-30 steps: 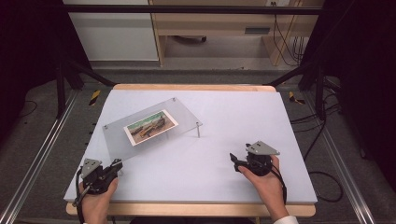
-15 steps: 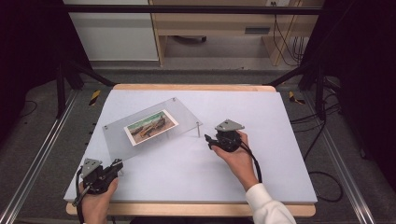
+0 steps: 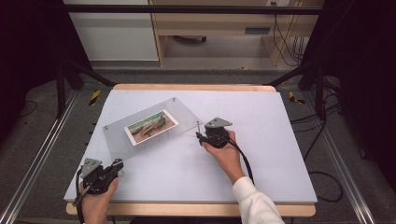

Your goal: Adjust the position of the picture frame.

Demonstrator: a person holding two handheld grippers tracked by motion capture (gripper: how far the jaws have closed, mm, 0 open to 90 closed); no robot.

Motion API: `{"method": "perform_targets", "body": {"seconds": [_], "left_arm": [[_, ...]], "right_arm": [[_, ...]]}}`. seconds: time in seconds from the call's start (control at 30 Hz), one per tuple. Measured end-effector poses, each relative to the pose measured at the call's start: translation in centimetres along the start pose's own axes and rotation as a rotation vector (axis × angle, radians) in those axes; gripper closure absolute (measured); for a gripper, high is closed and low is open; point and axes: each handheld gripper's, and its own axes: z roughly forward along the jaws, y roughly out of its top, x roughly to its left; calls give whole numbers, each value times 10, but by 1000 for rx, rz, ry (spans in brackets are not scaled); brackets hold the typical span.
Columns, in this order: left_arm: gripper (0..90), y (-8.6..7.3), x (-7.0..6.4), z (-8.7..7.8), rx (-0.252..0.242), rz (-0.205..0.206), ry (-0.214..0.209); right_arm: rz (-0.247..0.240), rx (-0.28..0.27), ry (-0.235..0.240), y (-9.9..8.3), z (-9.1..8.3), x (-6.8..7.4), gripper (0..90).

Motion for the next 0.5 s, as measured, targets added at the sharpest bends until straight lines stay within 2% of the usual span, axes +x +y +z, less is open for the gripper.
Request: {"method": "perform_targets", "body": {"seconds": [0.27, 0.5], "left_arm": [[842, 1, 0, -1, -6, -4, -9], [842, 1, 0, -1, -10, -9, -15]], "right_arm": [[21, -30, 15, 4, 17, -5, 614], [65, -68, 35, 8, 27, -9, 700]]}}
